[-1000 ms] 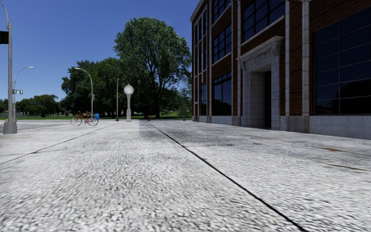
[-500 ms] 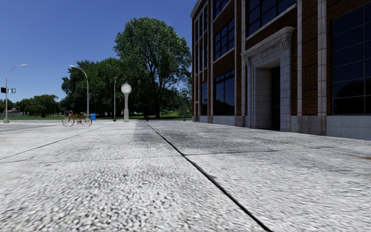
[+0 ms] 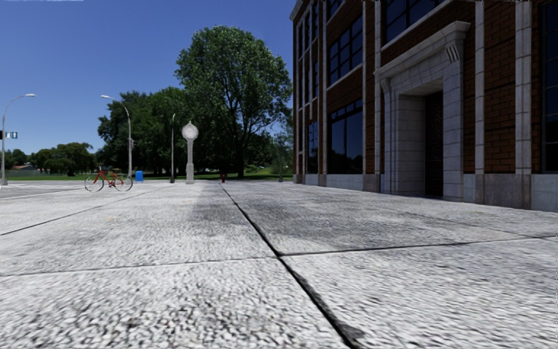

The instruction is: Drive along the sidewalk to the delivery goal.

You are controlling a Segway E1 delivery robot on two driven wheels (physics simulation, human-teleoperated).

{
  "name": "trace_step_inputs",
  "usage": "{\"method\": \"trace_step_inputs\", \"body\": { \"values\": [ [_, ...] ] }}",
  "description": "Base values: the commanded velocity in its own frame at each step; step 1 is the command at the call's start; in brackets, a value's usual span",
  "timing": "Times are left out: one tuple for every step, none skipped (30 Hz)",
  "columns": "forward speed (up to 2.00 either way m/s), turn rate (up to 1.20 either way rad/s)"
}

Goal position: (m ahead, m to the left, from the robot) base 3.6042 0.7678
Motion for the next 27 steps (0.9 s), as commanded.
{"method": "trace_step_inputs", "body": {
  "values": [
    [2.00, 0.23],
    [2.00, 0.23],
    [2.00, 0.23],
    [2.00, 0.23],
    [2.00, 0.25],
    [2.00, 0.25],
    [2.00, 0.27],
    [2.00, 0.27],
    [2.00, 0.28],
    [2.00, 0.28],
    [2.00, 0.28],
    [2.00, 0.28],
    [2.00, 0.28],
    [2.00, 0.28],
    [2.00, 0.28],
    [2.00, 0.28],
    [2.00, 0.28],
    [2.00, 0.28],
    [2.00, 0.28],
    [2.00, 0.28],
    [2.00, 0.28],
    [2.00, 0.28],
    [1.75, 0.28],
    [1.50, 0.28],
    [1.41, 0.28],
    [1.41, 0.28],
    [1.37, 0.28]
  ]
}}
